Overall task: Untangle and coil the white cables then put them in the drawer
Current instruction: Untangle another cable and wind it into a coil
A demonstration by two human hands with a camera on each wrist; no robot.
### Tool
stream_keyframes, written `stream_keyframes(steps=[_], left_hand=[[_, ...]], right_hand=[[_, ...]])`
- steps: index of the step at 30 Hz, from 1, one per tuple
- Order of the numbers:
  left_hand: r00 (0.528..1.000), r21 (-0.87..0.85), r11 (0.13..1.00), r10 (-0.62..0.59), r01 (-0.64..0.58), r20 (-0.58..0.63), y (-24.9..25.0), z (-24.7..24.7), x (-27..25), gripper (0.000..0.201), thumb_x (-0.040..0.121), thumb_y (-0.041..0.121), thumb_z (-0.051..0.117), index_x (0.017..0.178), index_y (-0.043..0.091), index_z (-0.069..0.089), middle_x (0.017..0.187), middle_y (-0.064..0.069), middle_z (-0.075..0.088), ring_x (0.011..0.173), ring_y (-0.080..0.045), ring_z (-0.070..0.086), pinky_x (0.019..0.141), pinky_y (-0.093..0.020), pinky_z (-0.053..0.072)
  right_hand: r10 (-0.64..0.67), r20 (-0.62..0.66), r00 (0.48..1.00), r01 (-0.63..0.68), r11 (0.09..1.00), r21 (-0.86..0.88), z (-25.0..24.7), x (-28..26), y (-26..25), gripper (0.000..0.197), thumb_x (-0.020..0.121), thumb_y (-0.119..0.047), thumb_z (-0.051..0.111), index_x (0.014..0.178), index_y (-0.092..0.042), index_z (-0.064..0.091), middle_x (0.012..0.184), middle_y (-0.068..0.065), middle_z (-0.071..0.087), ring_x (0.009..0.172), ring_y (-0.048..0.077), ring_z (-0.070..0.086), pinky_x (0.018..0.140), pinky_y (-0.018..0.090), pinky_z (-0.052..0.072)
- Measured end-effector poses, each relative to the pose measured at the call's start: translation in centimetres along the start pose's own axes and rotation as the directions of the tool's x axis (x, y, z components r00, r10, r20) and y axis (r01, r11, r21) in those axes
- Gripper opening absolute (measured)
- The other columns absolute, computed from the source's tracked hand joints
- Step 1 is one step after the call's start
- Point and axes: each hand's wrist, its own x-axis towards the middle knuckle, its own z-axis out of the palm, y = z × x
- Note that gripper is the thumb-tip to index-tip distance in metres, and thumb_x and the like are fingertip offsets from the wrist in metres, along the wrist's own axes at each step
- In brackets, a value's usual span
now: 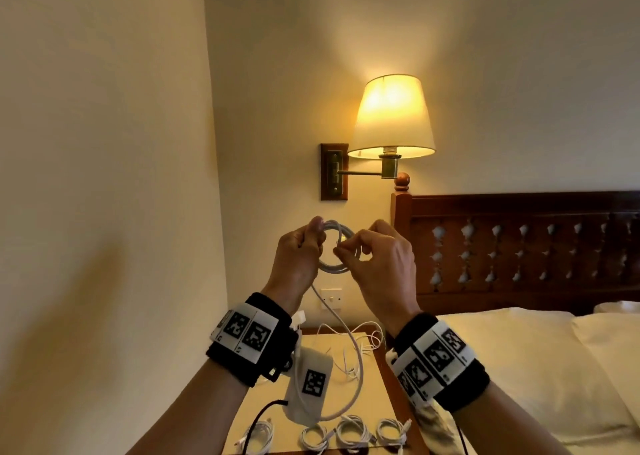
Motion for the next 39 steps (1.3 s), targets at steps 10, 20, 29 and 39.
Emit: stream_keyframes(steps=[10, 20, 29, 39], left_hand=[[0.992, -0.116, 0.986, -0.121, 0.123, 0.021, 0.4, -0.5, -0.5, 0.042, 0.098, 0.049, 0.04, 0.076, 0.017, 0.057, 0.067, 0.0, 0.041, 0.063, -0.015, 0.035, 0.061, -0.031, 0.033], [0.996, -0.13, 0.988, -0.09, 0.087, -0.018, 0.4, -1.7, 0.1, 0.042, 0.098, 0.047, 0.041, 0.074, 0.017, 0.058, 0.065, 0.001, 0.043, 0.066, -0.016, 0.038, 0.067, -0.032, 0.034], [0.996, -0.078, 0.997, 0.021, -0.014, 0.082, -0.9, -1.3, 0.6, 0.041, 0.097, 0.048, 0.043, 0.079, 0.016, 0.062, 0.061, 0.007, 0.052, 0.057, -0.007, 0.042, 0.055, -0.022, 0.035], [0.925, 0.393, 0.841, 0.371, -0.373, 0.083, -7.7, -7.8, 3.0, 0.023, 0.098, 0.02, 0.05, 0.08, 0.023, 0.064, 0.061, 0.006, 0.054, 0.055, -0.005, 0.048, 0.053, -0.015, 0.037]], right_hand=[[-0.004, 0.12, 0.993, -0.037, 0.94, 0.339, 0.7, 1.6, 1.0, 0.035, 0.088, -0.007, 0.065, 0.116, -0.014, 0.044, 0.107, 0.002, 0.064, 0.099, 0.004, 0.059, 0.083, 0.012, 0.049], [0.081, 0.494, 0.866, -0.341, 0.818, 0.464, -0.4, 1.1, 1.1, 0.038, 0.103, -0.036, 0.035, 0.101, -0.01, 0.062, 0.069, -0.006, 0.046, 0.06, 0.003, 0.042, 0.058, 0.017, 0.035], [0.079, 0.672, 0.736, -0.676, 0.122, 0.727, -0.8, 0.6, 1.3, 0.032, 0.104, -0.028, 0.035, 0.095, -0.008, 0.059, 0.079, 0.007, 0.053, 0.056, 0.009, 0.043, 0.054, 0.021, 0.039], [0.265, 0.616, 0.742, -0.613, -0.101, 0.783, -5.6, 3.6, 3.5, 0.037, 0.103, -0.033, 0.033, 0.08, -0.015, 0.055, 0.059, -0.007, 0.031, 0.053, 0.008, 0.023, 0.048, 0.02, 0.026]])
